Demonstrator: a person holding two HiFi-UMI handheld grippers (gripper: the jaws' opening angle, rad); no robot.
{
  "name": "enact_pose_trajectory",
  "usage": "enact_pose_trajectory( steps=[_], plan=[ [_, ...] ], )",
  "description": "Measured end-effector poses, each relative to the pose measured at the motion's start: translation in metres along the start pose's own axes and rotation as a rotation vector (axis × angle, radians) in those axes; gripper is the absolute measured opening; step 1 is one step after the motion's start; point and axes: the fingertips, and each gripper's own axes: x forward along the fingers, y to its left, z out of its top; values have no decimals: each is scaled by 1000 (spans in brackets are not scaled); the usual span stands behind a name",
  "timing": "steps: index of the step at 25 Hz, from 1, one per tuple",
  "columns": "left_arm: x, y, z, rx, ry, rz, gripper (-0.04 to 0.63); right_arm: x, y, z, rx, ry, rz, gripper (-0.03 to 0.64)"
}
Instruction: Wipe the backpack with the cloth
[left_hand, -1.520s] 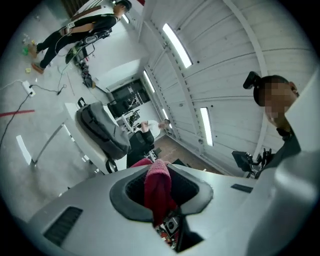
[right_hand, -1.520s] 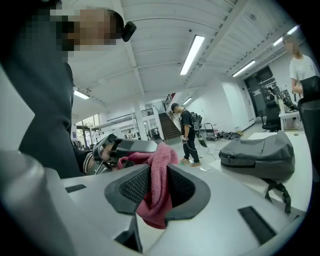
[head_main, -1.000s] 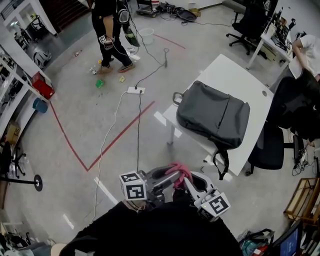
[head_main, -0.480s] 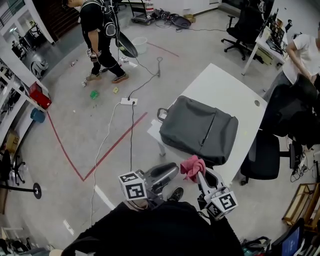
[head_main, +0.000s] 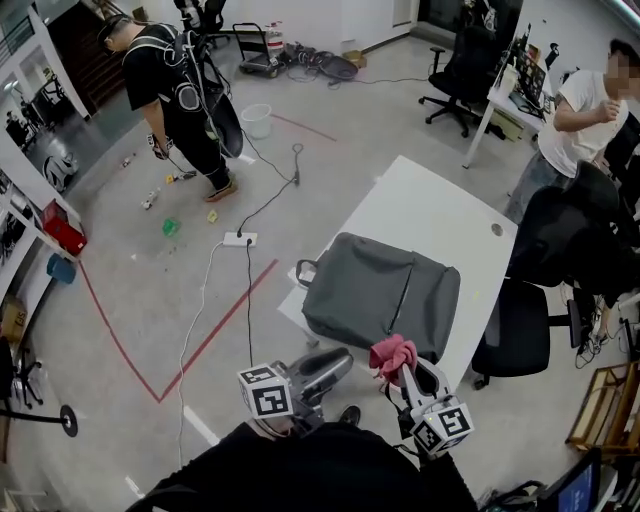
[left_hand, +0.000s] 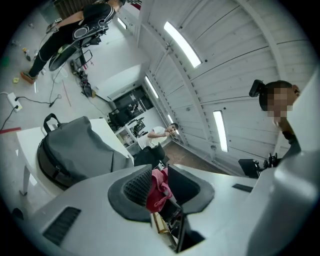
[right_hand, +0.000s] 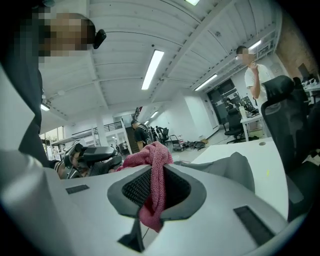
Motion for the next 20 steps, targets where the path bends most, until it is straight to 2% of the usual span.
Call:
enact_pose_trajectory(
  steps=[3,7,10,13,15,20],
  plan=[
    [4,16,22,32,47,-18,97,12,-23,-1,-21,26,-134,58],
    [6,36,55,110,113,-54,97,15,-76,-15,-28,125,-409,58],
    [6,52,84,131,151,-87,97,27,-101,-32,10,216,-518,58],
    [-5,72,101,112,185,-102,97,52,-94,-58,77,275,-539,58],
    [-16,85,110,98,198,-104,97,74,-79,-75,94,307,-522,58],
    [-32,113,143,89,205,-87,97,158,-35,-85,110,346,-382,58]
  ],
)
